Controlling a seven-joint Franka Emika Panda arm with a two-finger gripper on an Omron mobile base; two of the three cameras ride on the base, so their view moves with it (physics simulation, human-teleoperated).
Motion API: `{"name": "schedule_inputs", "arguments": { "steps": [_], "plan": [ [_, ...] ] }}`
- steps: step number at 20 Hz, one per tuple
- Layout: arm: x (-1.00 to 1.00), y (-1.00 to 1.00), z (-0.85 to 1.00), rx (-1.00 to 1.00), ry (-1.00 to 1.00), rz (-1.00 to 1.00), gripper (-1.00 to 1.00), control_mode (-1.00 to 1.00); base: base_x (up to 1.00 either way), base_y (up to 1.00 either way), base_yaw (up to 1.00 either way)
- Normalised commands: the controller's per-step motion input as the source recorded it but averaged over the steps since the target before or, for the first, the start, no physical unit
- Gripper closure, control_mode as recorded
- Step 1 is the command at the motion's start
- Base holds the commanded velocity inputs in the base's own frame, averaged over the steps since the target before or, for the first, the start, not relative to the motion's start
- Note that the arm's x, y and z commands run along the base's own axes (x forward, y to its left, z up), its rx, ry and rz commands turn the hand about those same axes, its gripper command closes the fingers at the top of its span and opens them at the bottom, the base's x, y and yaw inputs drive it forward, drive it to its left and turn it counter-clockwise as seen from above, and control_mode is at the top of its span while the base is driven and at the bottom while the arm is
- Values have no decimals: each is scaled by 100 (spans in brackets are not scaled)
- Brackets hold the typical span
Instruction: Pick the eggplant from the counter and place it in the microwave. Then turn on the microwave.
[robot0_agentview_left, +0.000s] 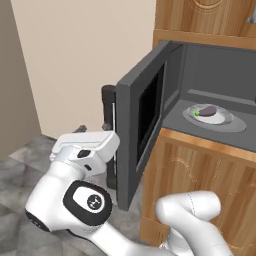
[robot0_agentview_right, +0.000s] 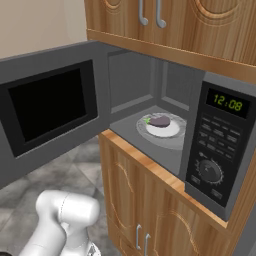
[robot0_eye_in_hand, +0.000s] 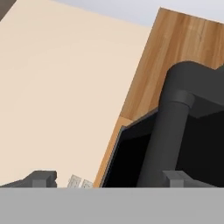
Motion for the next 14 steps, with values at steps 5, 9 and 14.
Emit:
{"name": "schedule_inputs", "arguments": {
  "steps": [5, 9, 14],
  "plan": [
    [0, -85, 0, 6, -1, 0, -100, -100, 0, 0, 0],
    [-2, -88, 0, 5, -2, 0, -100, -100, 0, 0, 0],
    [-6, -95, 0, 8, -2, 0, -100, -100, 0, 0, 0]
  ]
}}
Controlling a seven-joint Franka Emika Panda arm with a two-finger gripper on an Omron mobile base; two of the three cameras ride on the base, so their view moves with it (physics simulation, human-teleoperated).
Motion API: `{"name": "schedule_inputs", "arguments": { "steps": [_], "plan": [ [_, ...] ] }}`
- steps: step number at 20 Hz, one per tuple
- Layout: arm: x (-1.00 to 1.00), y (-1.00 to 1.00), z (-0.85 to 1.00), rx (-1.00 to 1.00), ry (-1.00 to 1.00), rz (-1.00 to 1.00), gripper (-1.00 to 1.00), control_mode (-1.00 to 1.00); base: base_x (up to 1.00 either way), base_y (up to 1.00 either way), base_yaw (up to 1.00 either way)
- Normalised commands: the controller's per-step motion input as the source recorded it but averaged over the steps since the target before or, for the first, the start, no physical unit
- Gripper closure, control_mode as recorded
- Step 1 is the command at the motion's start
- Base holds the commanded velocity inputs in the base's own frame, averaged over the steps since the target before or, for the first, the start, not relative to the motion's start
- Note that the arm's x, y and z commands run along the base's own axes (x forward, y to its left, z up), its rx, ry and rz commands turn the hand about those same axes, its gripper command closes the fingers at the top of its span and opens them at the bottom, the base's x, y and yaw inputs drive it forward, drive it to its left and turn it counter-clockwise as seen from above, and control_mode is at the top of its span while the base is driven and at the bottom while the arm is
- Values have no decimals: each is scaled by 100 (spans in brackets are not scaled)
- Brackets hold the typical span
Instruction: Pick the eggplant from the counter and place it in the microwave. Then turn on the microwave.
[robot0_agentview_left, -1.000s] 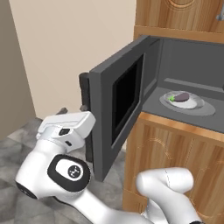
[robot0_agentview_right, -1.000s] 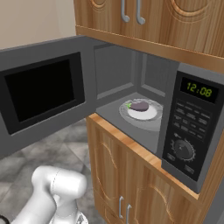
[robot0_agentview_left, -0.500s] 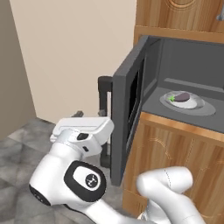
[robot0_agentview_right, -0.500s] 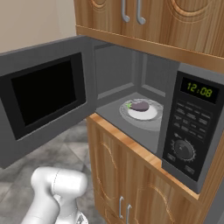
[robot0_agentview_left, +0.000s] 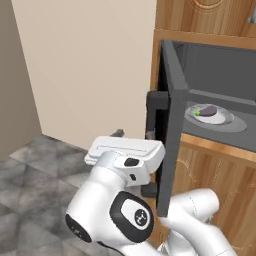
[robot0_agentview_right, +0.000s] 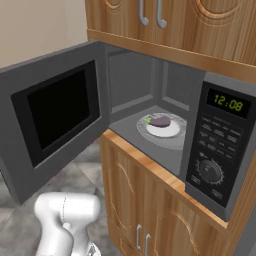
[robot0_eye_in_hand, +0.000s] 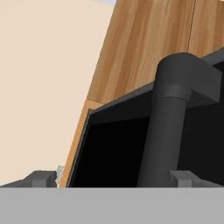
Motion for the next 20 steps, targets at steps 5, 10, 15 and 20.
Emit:
{"name": "schedule_inputs", "arguments": {
  "steps": [5, 10, 15, 20],
  "plan": [
    [-14, -98, 0, 10, -3, 0, -100, -100, 0, 0, 0],
    [-8, -93, 0, 8, -3, 1, -100, -100, 0, 0, 0],
    [-2, -90, 0, 5, -4, 2, -100, -100, 0, 0, 0],
    [0, -83, -1, 1, -6, 2, -100, -100, 0, 0, 0]
  ]
}}
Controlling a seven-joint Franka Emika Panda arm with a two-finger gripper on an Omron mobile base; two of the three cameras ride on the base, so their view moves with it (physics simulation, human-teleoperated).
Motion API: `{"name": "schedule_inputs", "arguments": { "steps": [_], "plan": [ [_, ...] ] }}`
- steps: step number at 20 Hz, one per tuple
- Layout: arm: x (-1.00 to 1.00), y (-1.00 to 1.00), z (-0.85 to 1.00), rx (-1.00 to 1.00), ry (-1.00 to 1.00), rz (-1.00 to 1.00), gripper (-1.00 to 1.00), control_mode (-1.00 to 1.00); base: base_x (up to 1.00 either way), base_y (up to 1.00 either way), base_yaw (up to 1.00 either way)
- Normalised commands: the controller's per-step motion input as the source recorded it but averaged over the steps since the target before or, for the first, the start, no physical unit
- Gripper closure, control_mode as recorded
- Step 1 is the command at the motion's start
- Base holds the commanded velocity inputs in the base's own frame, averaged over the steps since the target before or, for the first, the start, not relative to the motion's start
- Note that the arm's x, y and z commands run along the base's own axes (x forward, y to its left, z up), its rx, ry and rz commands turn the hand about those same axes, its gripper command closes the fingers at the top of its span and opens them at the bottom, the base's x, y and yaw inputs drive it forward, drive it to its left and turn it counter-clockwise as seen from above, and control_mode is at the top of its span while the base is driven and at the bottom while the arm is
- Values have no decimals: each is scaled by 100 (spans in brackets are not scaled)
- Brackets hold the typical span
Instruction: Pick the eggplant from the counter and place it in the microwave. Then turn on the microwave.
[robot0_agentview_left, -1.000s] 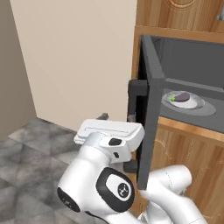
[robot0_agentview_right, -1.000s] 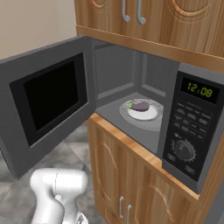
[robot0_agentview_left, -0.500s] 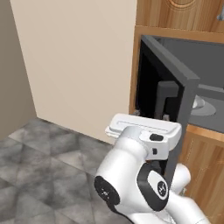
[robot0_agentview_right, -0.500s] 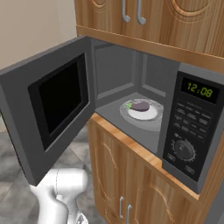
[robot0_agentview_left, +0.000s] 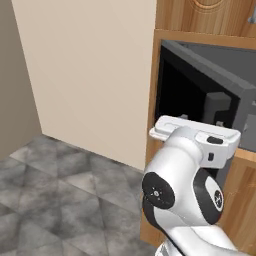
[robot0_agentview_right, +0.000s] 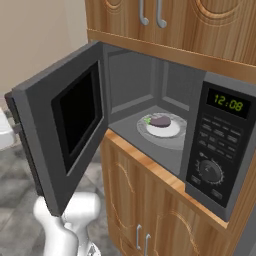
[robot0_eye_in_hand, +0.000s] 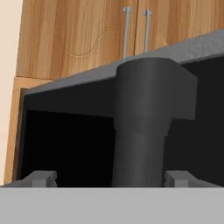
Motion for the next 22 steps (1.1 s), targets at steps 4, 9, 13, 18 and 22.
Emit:
{"name": "schedule_inputs", "arguments": {
  "steps": [4, 9, 13, 18, 22],
  "plan": [
    [0, -81, -5, 0, -9, 0, -100, -100, 0, 0, 0],
    [0, -76, -11, 0, -13, 0, -100, -100, 0, 0, 0],
    [0, -66, -21, 0, -15, 0, -100, -100, 0, 0, 0],
    [0, -71, -27, 0, -14, 0, -100, -100, 0, 0, 0],
    [0, -86, -36, 0, -12, 4, -100, -100, 0, 0, 0]
  ]
}}
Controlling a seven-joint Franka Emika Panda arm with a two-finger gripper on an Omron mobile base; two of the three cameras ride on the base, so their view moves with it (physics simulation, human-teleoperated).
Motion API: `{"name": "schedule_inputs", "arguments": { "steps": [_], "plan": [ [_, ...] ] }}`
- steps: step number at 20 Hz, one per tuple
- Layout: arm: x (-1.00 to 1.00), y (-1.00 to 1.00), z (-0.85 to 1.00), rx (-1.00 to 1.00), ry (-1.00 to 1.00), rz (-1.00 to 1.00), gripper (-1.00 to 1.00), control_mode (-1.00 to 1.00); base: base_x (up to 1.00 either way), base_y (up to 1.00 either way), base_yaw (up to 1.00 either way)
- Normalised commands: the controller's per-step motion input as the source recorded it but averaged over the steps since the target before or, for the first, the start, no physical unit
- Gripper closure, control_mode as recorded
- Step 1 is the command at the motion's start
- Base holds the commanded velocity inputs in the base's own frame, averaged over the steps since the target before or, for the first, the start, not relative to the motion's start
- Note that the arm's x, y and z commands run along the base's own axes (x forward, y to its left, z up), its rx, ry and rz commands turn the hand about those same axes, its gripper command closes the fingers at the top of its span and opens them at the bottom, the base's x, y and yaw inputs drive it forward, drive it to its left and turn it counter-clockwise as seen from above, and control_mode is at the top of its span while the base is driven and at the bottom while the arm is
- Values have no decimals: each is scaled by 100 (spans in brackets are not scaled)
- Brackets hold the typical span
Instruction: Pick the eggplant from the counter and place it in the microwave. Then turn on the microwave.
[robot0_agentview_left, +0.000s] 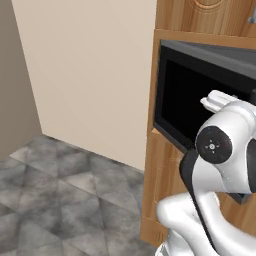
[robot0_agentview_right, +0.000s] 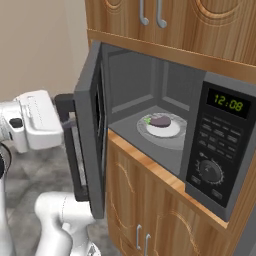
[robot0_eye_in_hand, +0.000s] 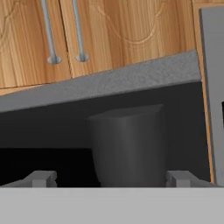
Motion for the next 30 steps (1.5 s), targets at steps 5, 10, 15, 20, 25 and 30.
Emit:
{"name": "schedule_inputs", "arguments": {
  "steps": [5, 10, 15, 20, 25, 30],
  "plan": [
    [0, -91, -43, -1, -12, 9, -100, -100, 0, 0, 0],
    [0, -81, -48, -6, -15, 11, -100, -100, 0, 0, 0],
    [0, -60, -59, -11, -15, 14, -100, -100, 0, 0, 0],
    [12, -43, -64, -13, -12, 18, -100, -100, 0, 0, 0],
    [23, -29, -67, -16, -10, 19, -100, -100, 0, 0, 0],
    [26, -15, -66, -18, -10, 16, -100, -100, 0, 0, 0]
  ]
}}
